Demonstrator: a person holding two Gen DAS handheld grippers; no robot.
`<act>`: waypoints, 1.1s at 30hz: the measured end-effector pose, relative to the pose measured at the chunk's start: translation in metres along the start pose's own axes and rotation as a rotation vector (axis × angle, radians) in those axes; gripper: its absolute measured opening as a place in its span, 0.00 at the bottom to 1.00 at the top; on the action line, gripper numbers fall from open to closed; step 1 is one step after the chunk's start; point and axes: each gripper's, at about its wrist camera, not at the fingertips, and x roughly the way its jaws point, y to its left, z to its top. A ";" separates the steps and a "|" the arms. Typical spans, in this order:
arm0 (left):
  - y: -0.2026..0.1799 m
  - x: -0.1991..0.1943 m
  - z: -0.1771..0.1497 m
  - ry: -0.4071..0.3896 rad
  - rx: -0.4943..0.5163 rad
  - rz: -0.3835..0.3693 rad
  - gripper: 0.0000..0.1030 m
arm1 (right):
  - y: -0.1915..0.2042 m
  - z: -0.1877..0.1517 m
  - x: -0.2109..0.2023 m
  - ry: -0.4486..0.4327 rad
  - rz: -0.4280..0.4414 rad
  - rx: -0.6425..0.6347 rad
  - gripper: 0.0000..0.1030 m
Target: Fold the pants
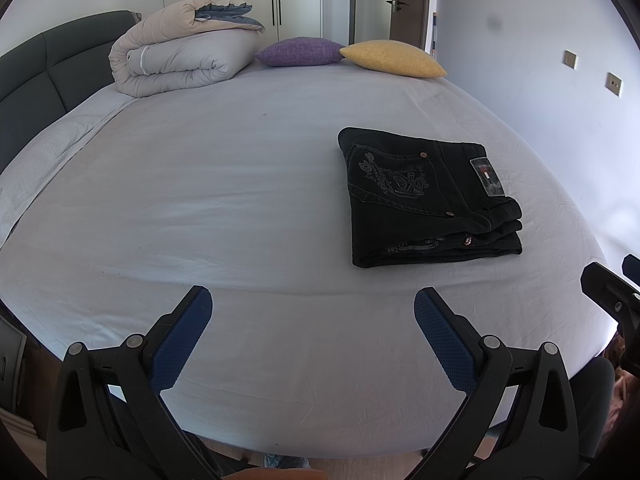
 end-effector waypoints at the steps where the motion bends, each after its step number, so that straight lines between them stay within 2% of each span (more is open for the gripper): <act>1: 0.000 0.000 0.000 0.000 0.000 0.000 1.00 | 0.000 0.001 0.000 0.000 -0.001 -0.001 1.00; 33: 0.004 0.001 -0.010 -0.006 0.005 0.003 1.00 | 0.001 -0.002 0.000 0.005 0.003 -0.001 1.00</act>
